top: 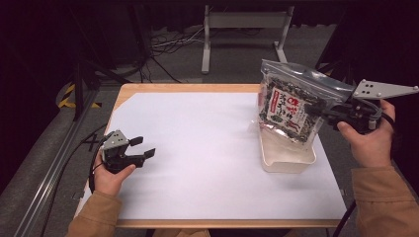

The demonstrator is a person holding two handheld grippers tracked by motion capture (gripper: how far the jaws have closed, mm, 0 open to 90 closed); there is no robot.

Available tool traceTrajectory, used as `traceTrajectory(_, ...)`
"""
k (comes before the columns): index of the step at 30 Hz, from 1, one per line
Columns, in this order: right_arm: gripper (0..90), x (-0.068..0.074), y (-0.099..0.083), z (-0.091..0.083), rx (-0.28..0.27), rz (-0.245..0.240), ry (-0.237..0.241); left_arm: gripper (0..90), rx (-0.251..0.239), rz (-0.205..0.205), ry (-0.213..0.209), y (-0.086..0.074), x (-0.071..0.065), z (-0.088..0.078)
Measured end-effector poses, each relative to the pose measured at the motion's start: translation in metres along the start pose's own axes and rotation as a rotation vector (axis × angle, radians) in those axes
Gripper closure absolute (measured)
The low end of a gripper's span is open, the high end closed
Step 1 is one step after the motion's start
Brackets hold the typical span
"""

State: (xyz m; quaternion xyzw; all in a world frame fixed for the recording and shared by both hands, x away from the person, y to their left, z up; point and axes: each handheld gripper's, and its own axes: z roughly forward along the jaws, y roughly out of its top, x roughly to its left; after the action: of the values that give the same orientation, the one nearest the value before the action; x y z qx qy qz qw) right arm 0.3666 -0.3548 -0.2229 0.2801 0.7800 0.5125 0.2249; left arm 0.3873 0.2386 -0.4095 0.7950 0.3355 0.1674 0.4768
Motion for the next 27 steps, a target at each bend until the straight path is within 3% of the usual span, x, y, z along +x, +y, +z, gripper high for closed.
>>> traceTrajectory(14, 76.0, -0.010, -0.015, -0.002, 0.026, 0.085, -0.077, 31.3, 0.002, 0.000, 0.000, 0.001, -0.001, -0.001)
traceTrajectory(27, 76.0, -0.007, -0.025, 0.003, 0.062, 0.075, -0.108, 31.0, 0.003, -0.006, 0.000, 0.000, -0.001, -0.001)
